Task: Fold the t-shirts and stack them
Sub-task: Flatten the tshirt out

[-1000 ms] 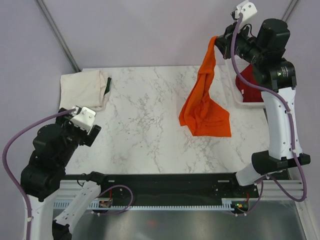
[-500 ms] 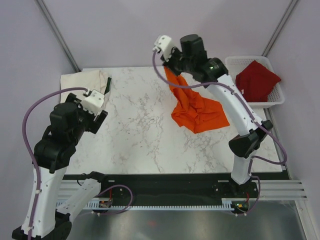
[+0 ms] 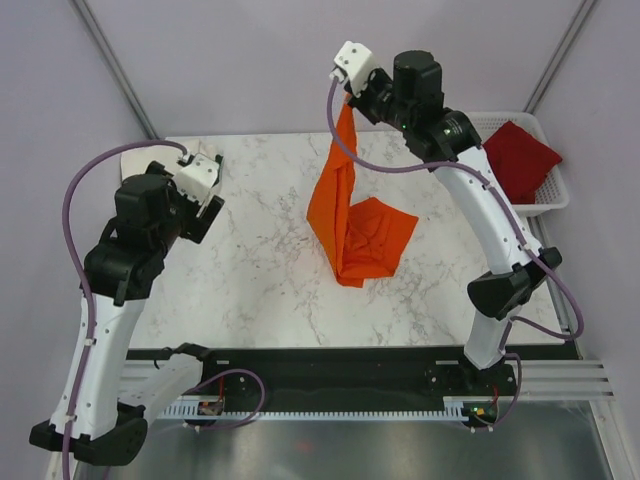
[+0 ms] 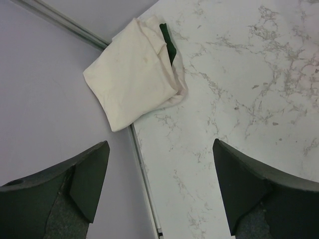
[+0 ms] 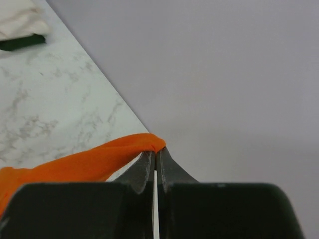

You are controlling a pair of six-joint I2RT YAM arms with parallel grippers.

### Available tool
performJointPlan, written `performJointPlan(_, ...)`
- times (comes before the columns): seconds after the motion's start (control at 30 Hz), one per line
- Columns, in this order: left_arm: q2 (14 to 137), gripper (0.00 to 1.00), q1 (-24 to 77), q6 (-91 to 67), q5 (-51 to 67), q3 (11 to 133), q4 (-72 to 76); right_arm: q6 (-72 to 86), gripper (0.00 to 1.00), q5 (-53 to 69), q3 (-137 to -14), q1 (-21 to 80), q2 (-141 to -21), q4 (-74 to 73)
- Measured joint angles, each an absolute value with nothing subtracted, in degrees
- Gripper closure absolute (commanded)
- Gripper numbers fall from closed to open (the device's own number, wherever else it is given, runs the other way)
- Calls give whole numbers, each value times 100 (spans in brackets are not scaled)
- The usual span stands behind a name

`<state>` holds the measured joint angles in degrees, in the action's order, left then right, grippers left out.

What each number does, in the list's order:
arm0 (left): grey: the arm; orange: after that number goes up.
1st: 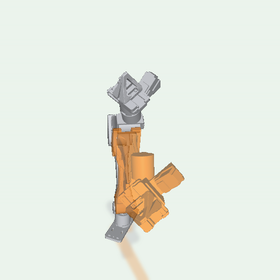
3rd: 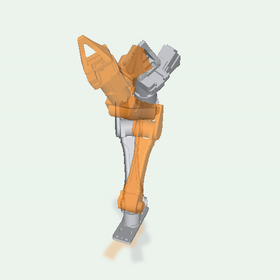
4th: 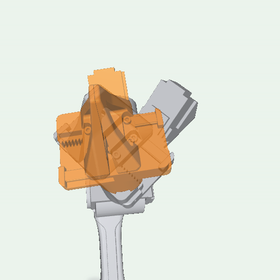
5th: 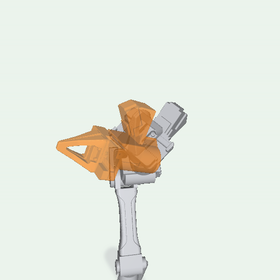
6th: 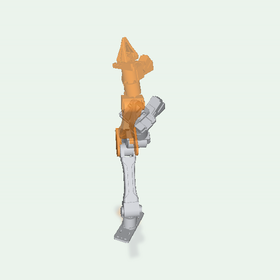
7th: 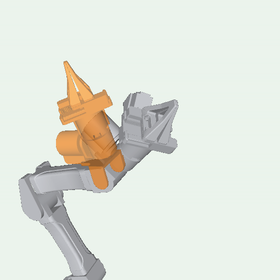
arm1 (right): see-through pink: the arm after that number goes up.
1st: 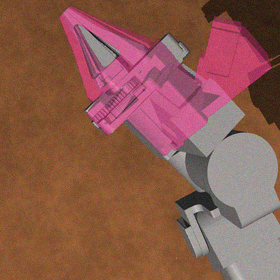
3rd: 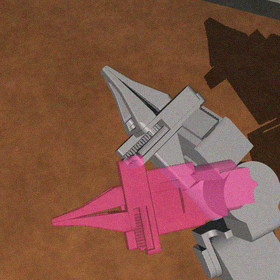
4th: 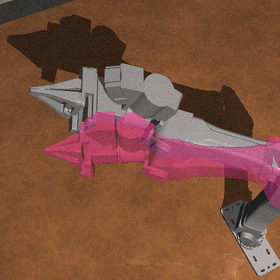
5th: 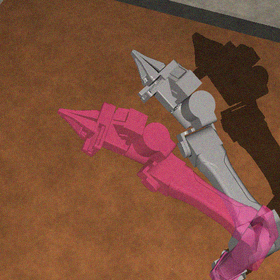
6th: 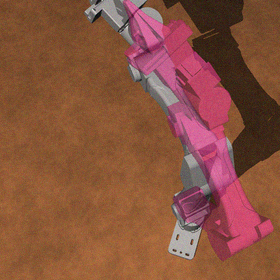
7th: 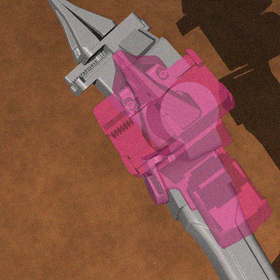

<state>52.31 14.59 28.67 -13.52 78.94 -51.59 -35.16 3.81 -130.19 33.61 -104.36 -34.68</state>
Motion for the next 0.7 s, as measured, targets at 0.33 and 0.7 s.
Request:
performJointPlan(0.33, 6200, 9, 1457, 2862, -910, 8364, -5083, -3623, 100, 309, -12147, 1564, -10676, -3446)
performJointPlan(0.7, 6265, 8, 1417, 2853, -808, 8534, -5092, -3640, 100, 576, -12639, 1848, -10600, -3426)
